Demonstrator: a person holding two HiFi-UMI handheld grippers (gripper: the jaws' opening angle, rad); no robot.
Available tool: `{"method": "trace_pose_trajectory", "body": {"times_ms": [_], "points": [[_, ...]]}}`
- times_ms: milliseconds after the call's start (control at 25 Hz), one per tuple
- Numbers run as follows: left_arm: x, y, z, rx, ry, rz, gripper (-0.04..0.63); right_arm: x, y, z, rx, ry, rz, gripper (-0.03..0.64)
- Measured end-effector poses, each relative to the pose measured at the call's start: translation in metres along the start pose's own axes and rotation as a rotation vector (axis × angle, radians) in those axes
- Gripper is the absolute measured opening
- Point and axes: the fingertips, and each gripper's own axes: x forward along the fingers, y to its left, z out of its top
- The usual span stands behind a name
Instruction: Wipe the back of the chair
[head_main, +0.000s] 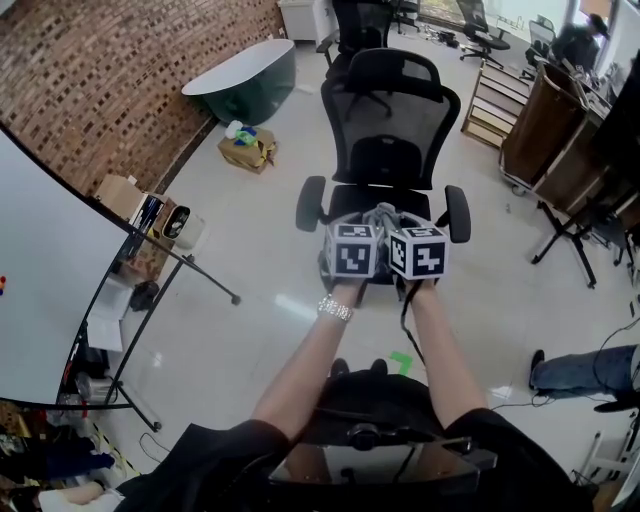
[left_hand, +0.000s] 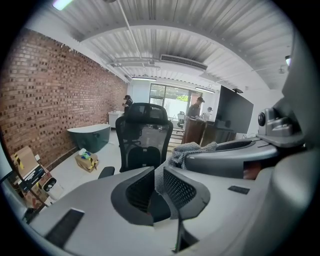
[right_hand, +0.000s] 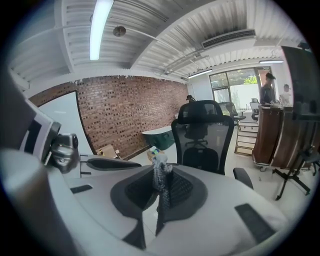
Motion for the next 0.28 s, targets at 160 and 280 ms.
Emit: {"method": "trace_pose_trajectory", "body": {"times_ms": [160,280], "points": [[-0.0076,0.002,0.0028,-0.002,-0.011,0.003,0.061,-0.0063,0.0074,0.003,-0.006,-0.009,0.012,0.044],[-0.0097,0.0007,-0.0037,-0.004,-0.003,-0.001,0.061,-0.0096,0.0088,-0.0023,-0.005,-0.006,0.018,0.044]]}}
